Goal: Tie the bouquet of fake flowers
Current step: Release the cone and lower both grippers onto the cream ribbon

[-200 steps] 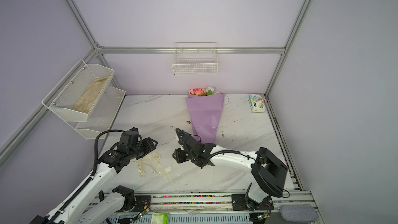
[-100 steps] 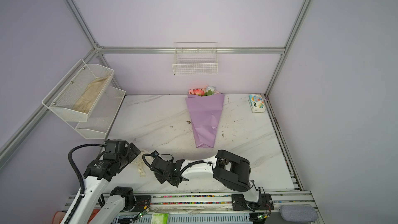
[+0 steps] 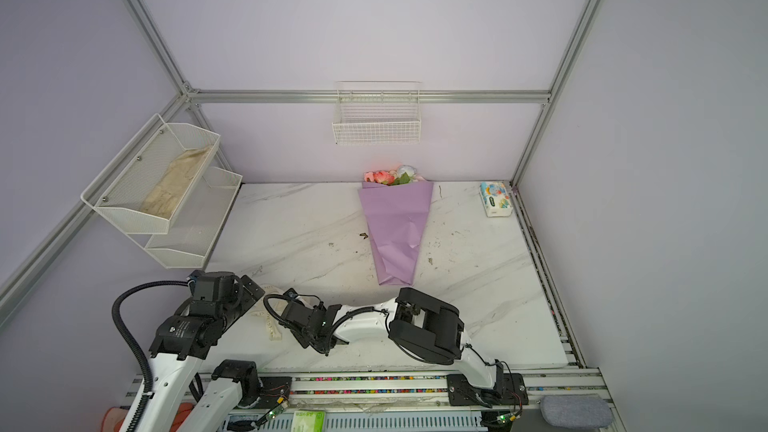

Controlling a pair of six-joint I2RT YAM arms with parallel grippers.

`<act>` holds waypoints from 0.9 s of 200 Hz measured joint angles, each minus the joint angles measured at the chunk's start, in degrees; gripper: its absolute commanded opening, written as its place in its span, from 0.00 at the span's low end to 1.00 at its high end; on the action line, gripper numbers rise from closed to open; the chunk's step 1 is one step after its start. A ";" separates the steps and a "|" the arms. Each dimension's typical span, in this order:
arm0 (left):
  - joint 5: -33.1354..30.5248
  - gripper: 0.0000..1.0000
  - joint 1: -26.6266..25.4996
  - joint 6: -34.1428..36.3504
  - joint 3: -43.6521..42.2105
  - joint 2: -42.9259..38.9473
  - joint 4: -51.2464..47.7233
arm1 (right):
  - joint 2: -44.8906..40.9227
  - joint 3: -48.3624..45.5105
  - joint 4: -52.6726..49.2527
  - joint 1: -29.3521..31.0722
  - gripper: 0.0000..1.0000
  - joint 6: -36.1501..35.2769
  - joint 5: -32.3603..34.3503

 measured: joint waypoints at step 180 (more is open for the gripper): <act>8.81 0.92 0.02 6.97 0.00 4.46 2.93 | -34.27 -17.59 -17.09 -8.15 0.00 10.80 7.15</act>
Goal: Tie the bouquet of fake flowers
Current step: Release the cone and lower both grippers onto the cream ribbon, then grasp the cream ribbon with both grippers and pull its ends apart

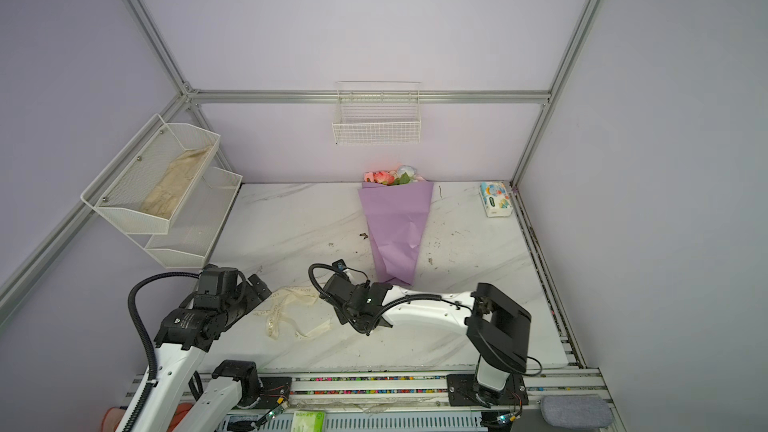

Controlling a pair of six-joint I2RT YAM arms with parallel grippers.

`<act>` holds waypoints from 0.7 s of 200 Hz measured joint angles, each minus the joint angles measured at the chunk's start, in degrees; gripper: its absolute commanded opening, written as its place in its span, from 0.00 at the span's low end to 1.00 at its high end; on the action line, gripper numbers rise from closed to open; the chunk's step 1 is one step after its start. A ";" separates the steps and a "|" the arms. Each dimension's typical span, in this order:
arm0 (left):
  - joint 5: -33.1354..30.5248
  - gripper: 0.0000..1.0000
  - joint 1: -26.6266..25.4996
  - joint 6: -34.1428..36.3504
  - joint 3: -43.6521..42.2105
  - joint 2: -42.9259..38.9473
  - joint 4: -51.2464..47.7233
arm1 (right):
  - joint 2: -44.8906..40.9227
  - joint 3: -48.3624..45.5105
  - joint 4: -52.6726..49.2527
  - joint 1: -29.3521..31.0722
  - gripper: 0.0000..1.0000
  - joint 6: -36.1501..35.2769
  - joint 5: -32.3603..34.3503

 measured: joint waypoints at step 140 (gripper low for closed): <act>21.62 0.84 -1.68 3.39 -0.02 20.79 13.86 | -36.76 11.13 -33.57 -16.94 0.00 16.44 30.62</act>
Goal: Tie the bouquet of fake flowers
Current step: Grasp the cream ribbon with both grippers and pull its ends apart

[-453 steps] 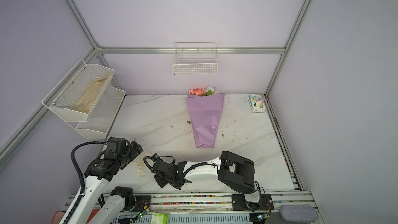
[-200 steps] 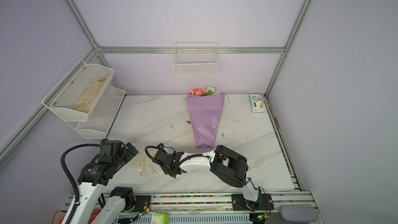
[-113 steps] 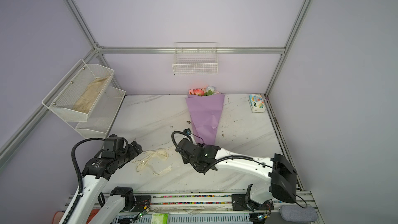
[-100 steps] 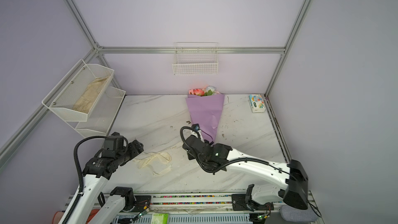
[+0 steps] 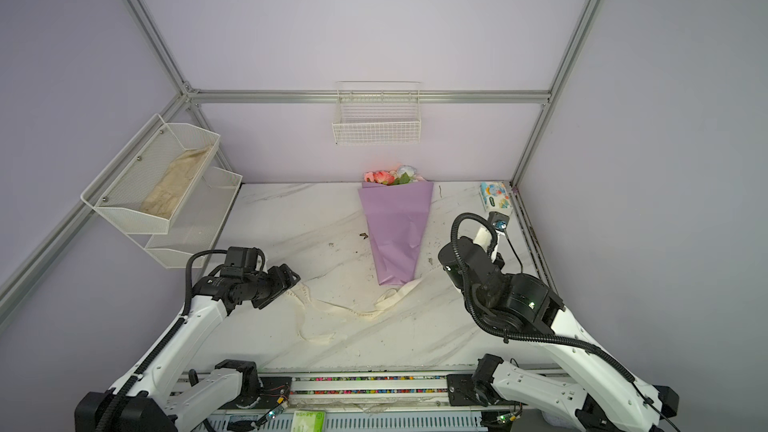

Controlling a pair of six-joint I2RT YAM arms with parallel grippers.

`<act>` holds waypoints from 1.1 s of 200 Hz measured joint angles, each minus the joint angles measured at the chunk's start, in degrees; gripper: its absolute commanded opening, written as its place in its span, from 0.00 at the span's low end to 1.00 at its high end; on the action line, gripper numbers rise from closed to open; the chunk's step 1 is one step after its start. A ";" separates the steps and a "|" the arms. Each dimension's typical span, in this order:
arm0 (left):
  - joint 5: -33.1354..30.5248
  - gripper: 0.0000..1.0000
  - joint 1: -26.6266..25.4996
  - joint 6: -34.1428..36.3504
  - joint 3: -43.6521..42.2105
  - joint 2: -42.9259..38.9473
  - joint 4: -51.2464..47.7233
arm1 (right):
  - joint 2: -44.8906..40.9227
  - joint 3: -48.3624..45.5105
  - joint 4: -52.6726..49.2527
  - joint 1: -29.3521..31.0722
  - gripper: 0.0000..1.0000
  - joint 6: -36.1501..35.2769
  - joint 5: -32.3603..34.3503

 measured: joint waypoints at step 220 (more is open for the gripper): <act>-1.95 0.00 1.38 1.99 -1.14 12.28 6.32 | 8.92 -2.89 -1.38 -17.31 0.00 -5.14 5.79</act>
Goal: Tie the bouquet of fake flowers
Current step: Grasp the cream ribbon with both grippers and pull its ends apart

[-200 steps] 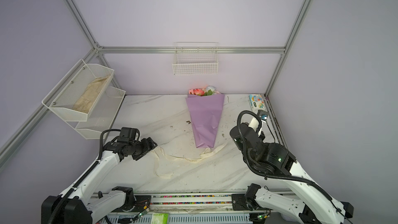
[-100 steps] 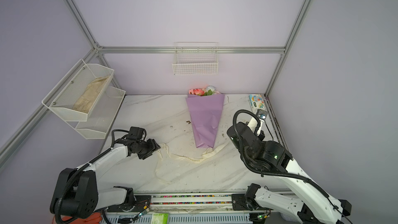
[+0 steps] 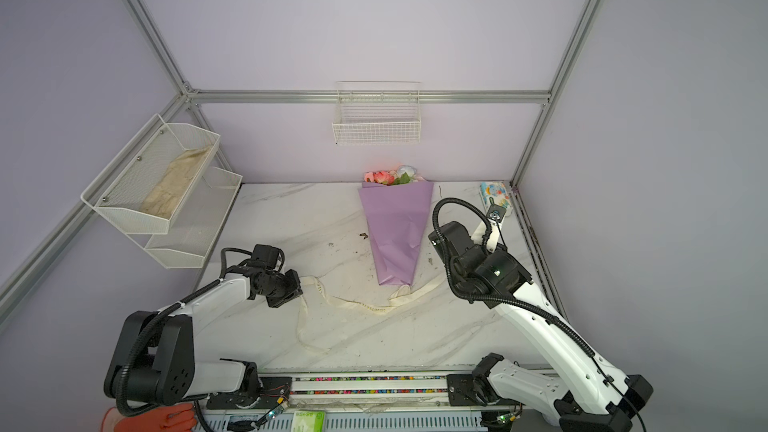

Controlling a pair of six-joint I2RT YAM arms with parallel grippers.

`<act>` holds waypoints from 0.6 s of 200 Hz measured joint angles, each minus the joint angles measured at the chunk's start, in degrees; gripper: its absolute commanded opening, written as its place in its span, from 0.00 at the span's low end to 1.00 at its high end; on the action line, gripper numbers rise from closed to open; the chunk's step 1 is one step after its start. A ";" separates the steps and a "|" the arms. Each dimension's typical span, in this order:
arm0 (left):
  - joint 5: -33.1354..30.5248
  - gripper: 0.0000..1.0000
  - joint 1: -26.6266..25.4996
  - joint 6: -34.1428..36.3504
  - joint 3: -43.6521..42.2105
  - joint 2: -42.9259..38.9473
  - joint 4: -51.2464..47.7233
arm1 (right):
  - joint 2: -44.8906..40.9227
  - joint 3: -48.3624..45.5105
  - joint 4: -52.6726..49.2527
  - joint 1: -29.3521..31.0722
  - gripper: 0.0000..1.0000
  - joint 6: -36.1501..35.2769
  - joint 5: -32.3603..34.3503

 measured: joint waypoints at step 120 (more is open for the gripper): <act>-17.16 0.00 11.67 8.70 23.69 -15.15 -20.59 | 1.68 4.92 16.94 -52.50 0.00 -24.09 -27.56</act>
